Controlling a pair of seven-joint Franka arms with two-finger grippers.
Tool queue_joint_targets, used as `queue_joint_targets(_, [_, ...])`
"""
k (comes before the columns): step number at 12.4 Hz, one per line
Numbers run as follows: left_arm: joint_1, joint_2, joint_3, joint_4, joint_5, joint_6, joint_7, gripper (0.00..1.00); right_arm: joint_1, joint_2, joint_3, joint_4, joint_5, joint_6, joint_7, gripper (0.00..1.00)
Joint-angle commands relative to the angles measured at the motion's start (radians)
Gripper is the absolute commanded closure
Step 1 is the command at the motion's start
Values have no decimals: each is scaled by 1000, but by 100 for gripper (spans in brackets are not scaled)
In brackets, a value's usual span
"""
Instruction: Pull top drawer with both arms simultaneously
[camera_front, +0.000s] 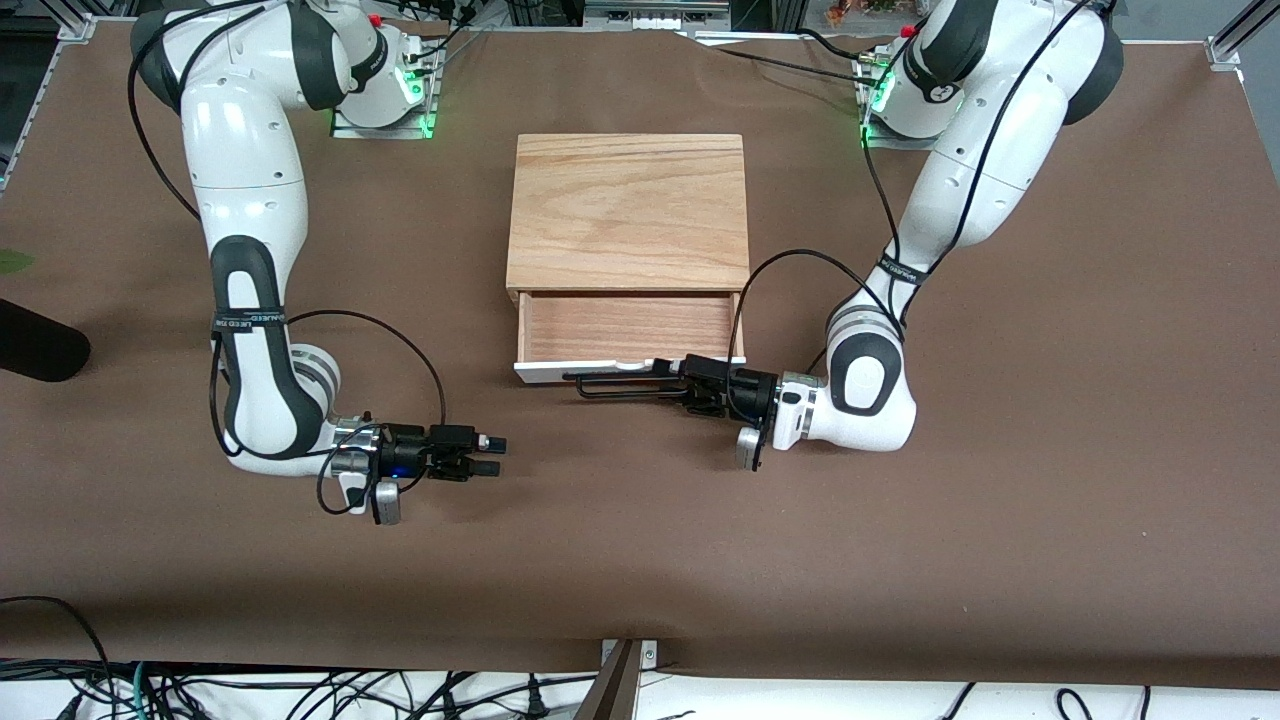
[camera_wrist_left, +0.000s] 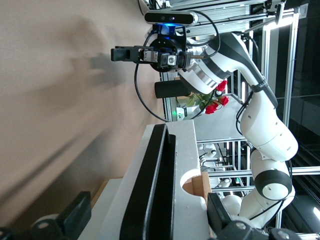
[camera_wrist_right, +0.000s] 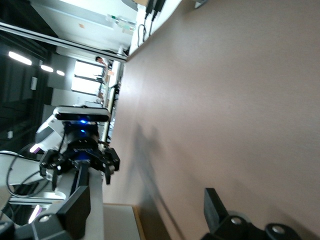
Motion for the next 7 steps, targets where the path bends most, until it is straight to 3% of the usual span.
queue_joint_targets(1, [12,-45,17,1,37,29,-112,0,17,-23,-50,51,-105,5,96,0])
queue_joint_targets(7, [15,-136,29,3,48,26,-263,0,15,-123,-100,79,-398,-3,309,0])
